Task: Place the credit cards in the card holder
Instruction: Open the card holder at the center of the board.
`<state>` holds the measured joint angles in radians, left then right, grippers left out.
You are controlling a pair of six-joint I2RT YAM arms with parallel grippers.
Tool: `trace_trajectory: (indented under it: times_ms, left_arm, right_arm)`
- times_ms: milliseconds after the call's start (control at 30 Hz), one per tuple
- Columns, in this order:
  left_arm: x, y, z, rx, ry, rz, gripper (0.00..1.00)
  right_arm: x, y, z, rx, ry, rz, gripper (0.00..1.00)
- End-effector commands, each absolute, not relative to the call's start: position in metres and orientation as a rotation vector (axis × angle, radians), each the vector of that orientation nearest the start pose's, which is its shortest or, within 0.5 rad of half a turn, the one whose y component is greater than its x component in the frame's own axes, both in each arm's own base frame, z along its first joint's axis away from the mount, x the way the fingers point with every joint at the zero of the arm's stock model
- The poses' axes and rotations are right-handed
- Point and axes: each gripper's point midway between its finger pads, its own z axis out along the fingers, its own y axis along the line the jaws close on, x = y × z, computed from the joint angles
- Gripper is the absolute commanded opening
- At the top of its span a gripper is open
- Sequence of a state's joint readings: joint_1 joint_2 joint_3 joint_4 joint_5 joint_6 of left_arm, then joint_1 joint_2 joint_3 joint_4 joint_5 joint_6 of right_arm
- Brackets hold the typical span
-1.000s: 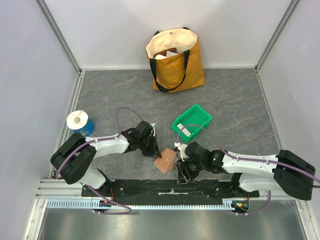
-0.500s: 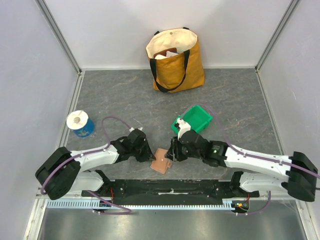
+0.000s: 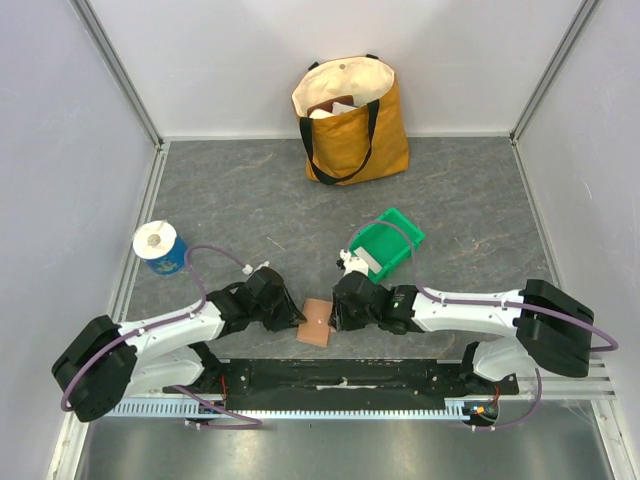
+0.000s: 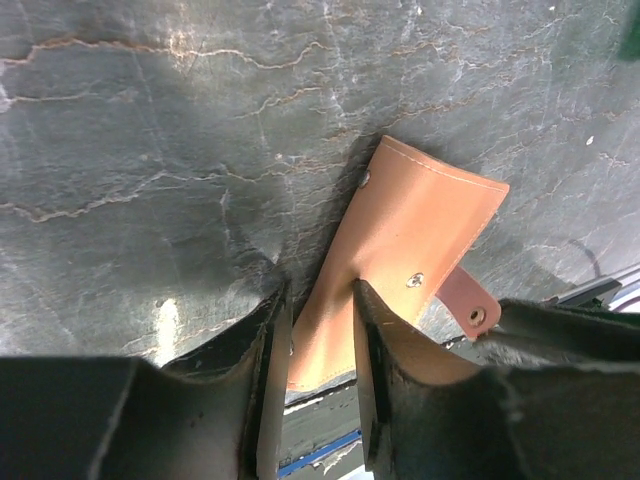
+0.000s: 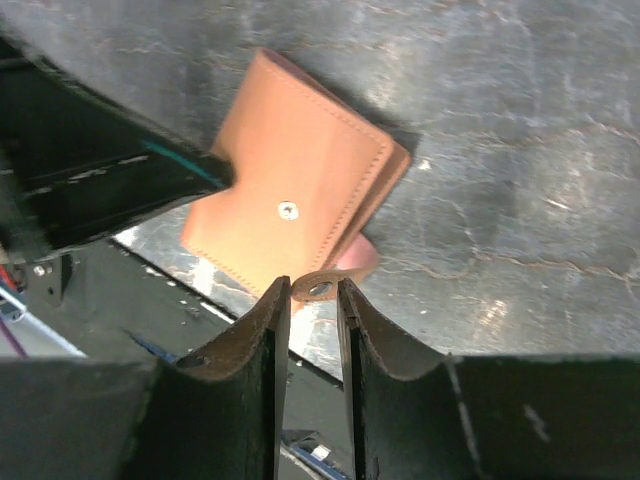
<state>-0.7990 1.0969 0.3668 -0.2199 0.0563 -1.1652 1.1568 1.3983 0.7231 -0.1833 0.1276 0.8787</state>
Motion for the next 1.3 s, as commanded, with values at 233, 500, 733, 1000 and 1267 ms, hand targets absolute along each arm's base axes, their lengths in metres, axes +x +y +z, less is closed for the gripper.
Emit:
trace_trajectory:
  times_ms: [233, 500, 733, 1000, 1267]
  left_arm:
    - [0.148, -0.194, 0.027, -0.451, 2.665, -0.617, 0.42]
    - [0.165, -0.196, 0.067, -0.224, 2.611, -0.526, 0.51]
    - [0.165, -0.221, 0.079, -0.004, 2.638, -0.375, 0.55]
    - [0.153, -0.253, 0.069, 0.159, 2.7, -0.24, 0.57]
    - [0.136, -0.272, 0.058, 0.235, 2.717, -0.159, 0.61]
  right_arm:
    - [0.142, 0.301, 0.065, -0.194, 2.502, 0.645, 0.24]
    - [0.138, 0.29, 0.043, -0.286, 2.588, 0.484, 0.17]
    - [0.131, 0.274, 0.027, -0.26, 2.608, 0.46, 0.13]
    - [0.128, 0.27, 0.021, -0.244, 2.614, 0.469, 0.13]
    - [0.123, 0.274, 0.01, -0.186, 2.61, 0.561, 0.13]
